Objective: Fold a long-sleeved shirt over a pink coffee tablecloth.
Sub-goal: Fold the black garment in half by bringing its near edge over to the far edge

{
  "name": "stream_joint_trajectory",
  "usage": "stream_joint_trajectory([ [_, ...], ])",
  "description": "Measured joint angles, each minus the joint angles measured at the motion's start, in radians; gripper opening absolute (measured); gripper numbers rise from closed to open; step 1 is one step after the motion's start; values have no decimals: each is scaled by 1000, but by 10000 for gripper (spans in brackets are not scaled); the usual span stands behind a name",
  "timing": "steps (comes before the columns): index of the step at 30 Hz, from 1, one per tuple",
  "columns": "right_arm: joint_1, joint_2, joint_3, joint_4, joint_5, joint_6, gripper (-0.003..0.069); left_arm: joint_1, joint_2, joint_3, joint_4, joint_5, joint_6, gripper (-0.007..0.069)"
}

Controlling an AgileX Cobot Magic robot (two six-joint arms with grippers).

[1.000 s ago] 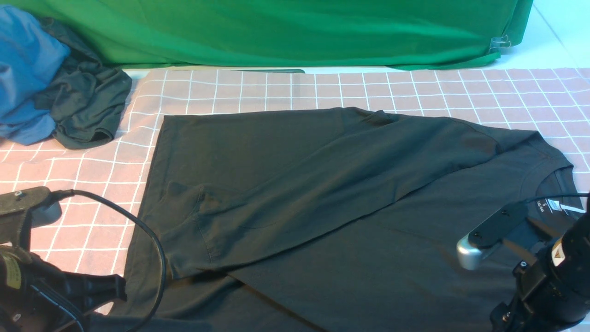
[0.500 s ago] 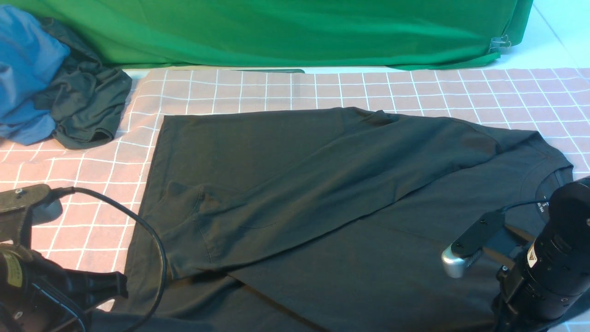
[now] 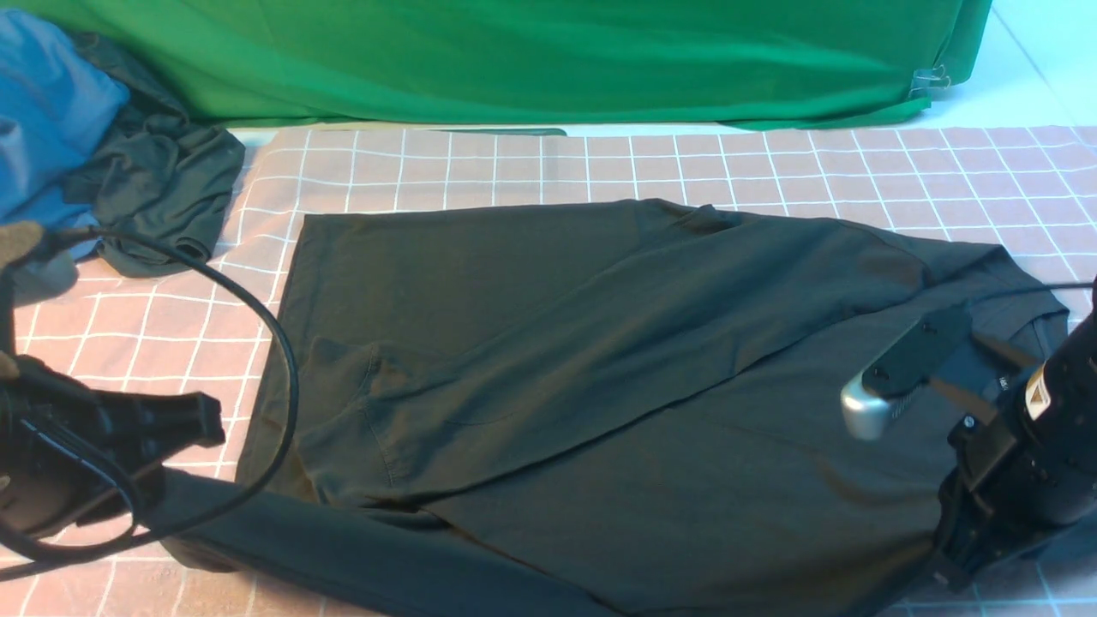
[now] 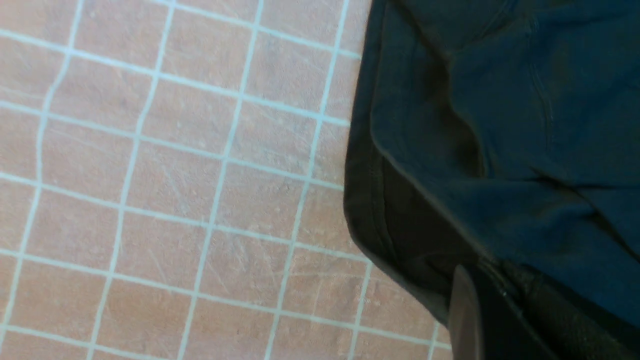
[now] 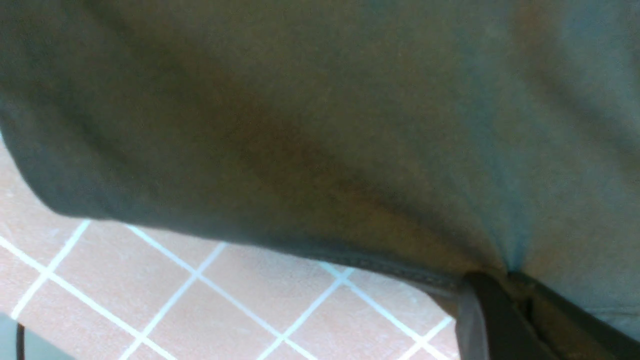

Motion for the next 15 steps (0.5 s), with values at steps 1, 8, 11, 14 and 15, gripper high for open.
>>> stream_joint_trajectory([
  [1, 0, 0, -9, -6, 0, 0, 45, 0, 3, 0, 5, -5, -8, 29],
  [8, -71, 1, -83, -16, 4, 3, 45, 0, 76, -24, 22, -68, -48, 29],
  [11, -113, 7, -115, -17, 4, 3, 45, 6, 141, -52, 22, -103, -58, 29],
  [14, -148, 37, -142, -17, 4, 7, 45, 38, 216, -90, 14, -130, -61, 29],
  [15, -157, 51, -149, -17, 4, 9, 45, 55, 240, -104, 12, -141, -60, 29],
])
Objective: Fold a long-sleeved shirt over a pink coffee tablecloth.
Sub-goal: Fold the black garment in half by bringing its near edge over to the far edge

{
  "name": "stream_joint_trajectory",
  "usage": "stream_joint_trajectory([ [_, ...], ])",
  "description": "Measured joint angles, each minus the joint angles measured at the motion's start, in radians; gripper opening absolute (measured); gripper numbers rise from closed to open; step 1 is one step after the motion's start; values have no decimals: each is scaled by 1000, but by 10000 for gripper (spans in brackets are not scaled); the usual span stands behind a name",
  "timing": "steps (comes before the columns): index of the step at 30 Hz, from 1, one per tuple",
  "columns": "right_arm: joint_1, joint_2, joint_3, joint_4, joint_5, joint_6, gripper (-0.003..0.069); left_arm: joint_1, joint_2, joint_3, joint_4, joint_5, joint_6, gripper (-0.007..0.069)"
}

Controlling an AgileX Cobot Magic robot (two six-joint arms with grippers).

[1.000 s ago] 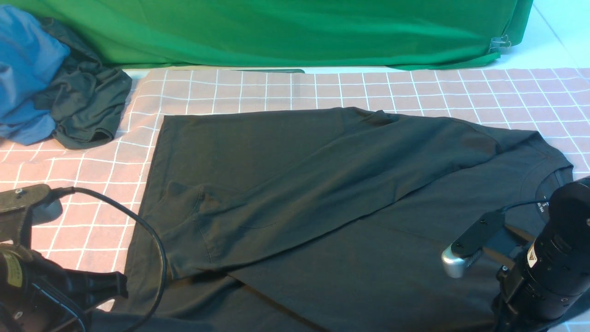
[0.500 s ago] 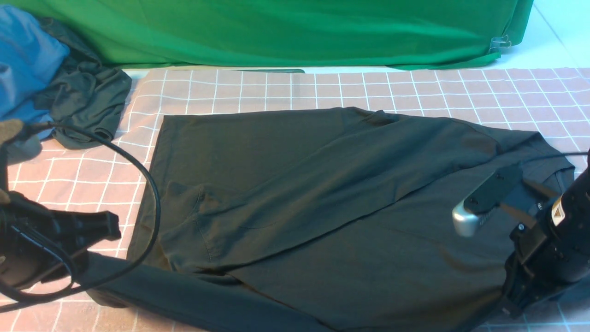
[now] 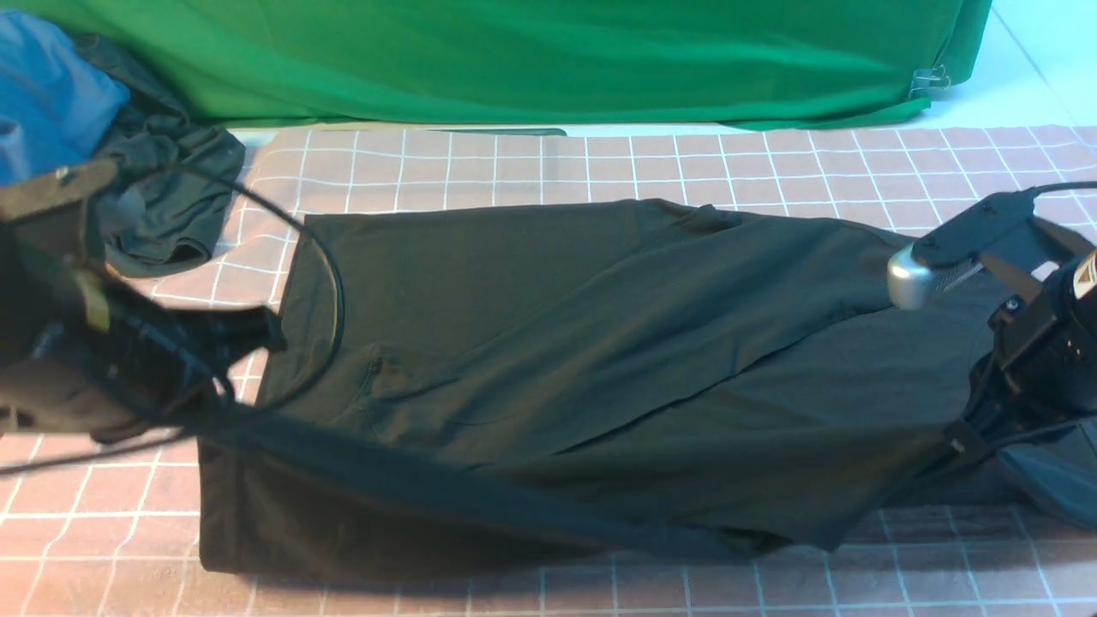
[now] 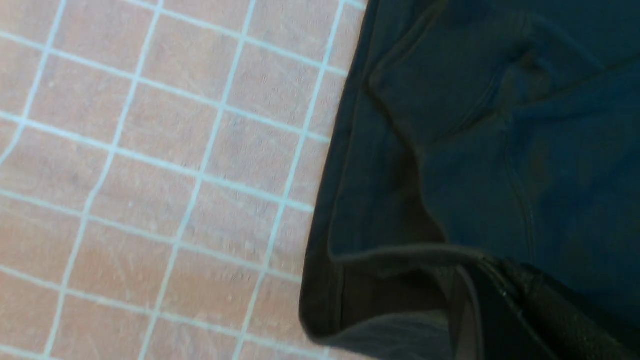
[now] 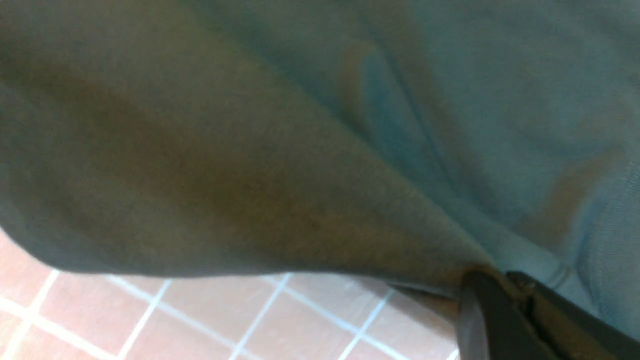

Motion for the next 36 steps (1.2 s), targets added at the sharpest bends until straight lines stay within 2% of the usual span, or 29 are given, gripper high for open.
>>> stream_joint_trajectory([
  [8, -35, 213, -103, 1, 3, 2, 44, 134, 213, -89, -118, -97, 122, 29],
  [16, -35, 365, -273, 0, 6, 9, 55, 173, 351, -135, -140, -131, 145, 29],
  [18, -35, 383, -301, 0, 14, 16, 99, 173, 365, -136, -144, -131, 146, 29],
  [21, -35, 387, -350, 0, 33, 53, 221, 173, 368, -136, -145, -131, 149, 29],
  [22, -35, 386, -369, 0, 52, 67, 288, 173, 368, -136, -145, -132, 151, 29],
  [23, -35, 386, -377, 0, 62, 70, 309, 173, 368, -136, -145, -132, 154, 29],
  [25, -30, 377, -409, 6, 133, 73, 413, 173, 368, -136, -145, -132, 167, 29],
  [26, -21, 370, -411, 9, 166, 67, 440, 173, 368, -136, -146, -132, 170, 29],
  [30, 59, 359, -379, 26, 208, -17, 456, 173, 368, -136, -151, -132, 172, 29],
  [34, 152, 362, -325, 38, 101, -67, 426, 173, 368, -136, -151, -132, 172, 29],
  [36, 183, 370, -313, 44, 5, -43, 420, 173, 368, -136, -151, -131, 172, 29],
])
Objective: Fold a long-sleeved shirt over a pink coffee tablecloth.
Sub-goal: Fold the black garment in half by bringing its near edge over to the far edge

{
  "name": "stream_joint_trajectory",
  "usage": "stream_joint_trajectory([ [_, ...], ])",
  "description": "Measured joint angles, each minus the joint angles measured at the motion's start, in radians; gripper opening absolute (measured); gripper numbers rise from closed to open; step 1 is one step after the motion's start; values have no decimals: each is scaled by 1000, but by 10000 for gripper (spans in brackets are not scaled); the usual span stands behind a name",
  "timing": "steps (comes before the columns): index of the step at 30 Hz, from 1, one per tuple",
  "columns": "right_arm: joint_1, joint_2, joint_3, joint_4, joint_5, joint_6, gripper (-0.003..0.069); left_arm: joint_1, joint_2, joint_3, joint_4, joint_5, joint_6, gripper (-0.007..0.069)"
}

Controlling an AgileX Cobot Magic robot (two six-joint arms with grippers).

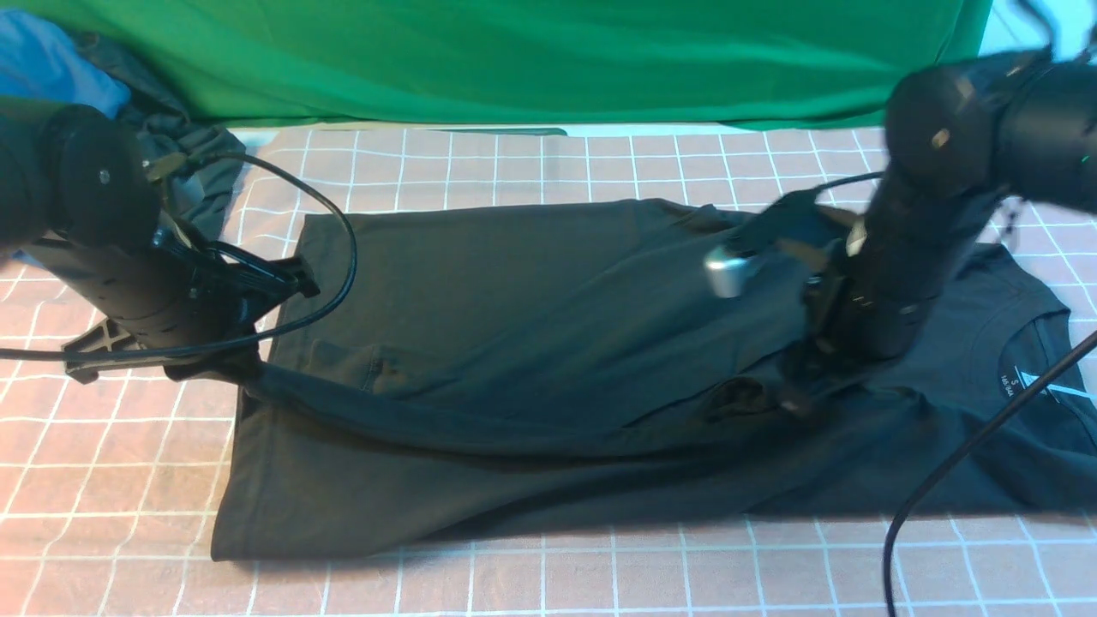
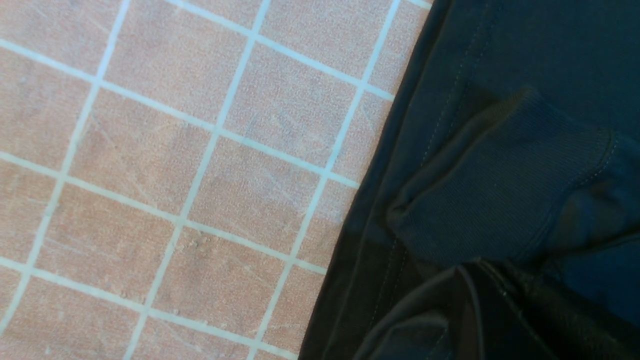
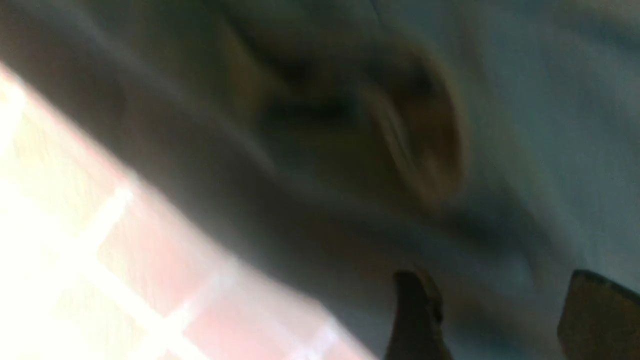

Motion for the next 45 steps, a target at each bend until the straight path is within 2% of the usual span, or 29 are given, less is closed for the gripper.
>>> stream_joint_trajectory([
  [5, 7, 3, 2, 1, -101, 67, 420, 0, 0, 0, 0, 0, 2, 29],
  [17, 6, 3, 3, 70, -89, 129, 417, 0, 0, 0, 0, 0, 3, 29],
  [32, 6, 54, 3, 74, -89, 131, 405, 0, 0, 0, 0, 1, 5, 29],
  [33, 6, 57, 3, 74, -94, 131, 330, 0, 0, 0, 0, 1, 5, 29],
  [35, 6, 57, 3, 74, -98, 131, 253, 0, 0, 0, 0, 1, 5, 29],
  [37, 6, 57, 3, 73, -116, 118, 97, 0, 0, 0, 0, 0, 5, 29],
  [40, 6, 57, -1, 69, -122, 103, 44, 0, 0, -11, 0, 5, 5, 29],
  [45, 6, 58, -56, 52, -81, 97, 40, 0, 0, -62, 0, 30, 5, 29],
])
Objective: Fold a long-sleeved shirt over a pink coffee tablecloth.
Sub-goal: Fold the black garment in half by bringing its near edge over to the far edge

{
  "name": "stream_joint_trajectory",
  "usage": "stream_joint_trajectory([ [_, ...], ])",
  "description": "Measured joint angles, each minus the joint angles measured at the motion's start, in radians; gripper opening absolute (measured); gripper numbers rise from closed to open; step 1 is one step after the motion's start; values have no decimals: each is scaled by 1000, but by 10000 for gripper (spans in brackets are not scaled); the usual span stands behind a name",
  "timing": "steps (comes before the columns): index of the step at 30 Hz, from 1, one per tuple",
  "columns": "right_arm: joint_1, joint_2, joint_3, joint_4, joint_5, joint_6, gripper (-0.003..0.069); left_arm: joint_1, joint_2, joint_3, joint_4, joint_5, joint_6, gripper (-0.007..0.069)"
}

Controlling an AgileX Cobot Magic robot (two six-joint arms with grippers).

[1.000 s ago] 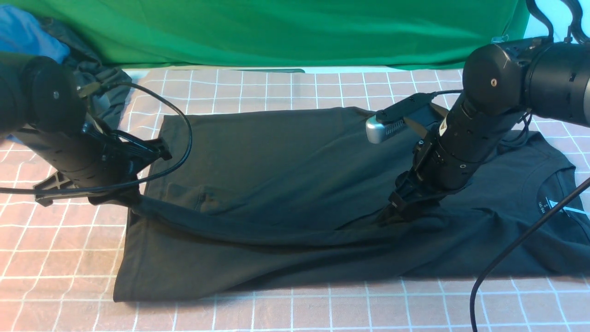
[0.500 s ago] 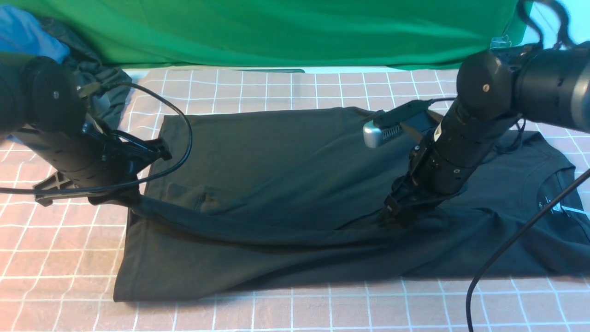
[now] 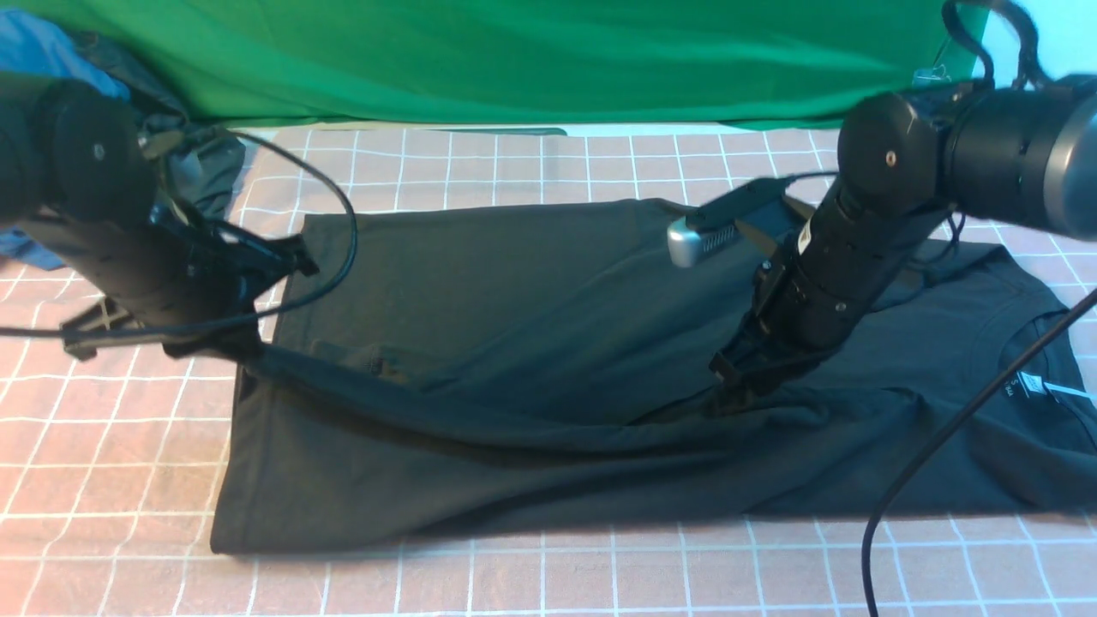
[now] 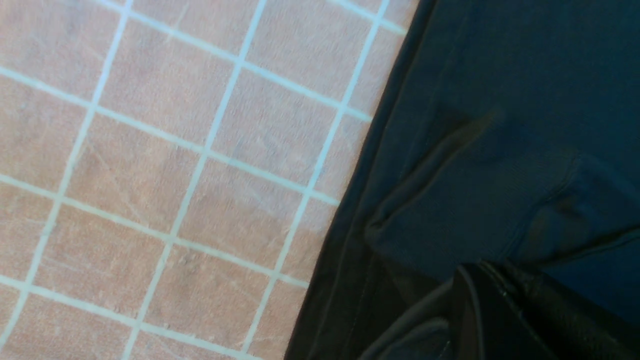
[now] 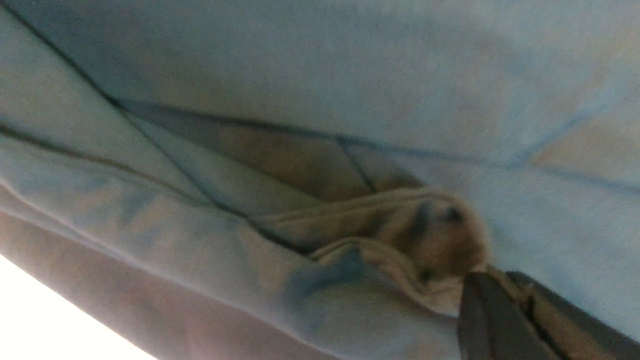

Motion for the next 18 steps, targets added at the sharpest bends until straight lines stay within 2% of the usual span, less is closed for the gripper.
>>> stream_joint_trajectory([
  [6, -5, 0, -61, -51, 46, 9, 38, 0, 0, -26, 0, 15, 0, 29],
  [10, -7, 0, -62, -51, 104, 61, 48, 0, 0, -26, 0, 16, -1, 29],
  [12, -7, 0, -62, -48, 113, 76, 101, 0, 0, -26, 0, 16, -2, 29],
  [18, -7, 40, -62, -38, 99, 109, 364, 0, 0, -26, 0, 16, -2, 29],
])
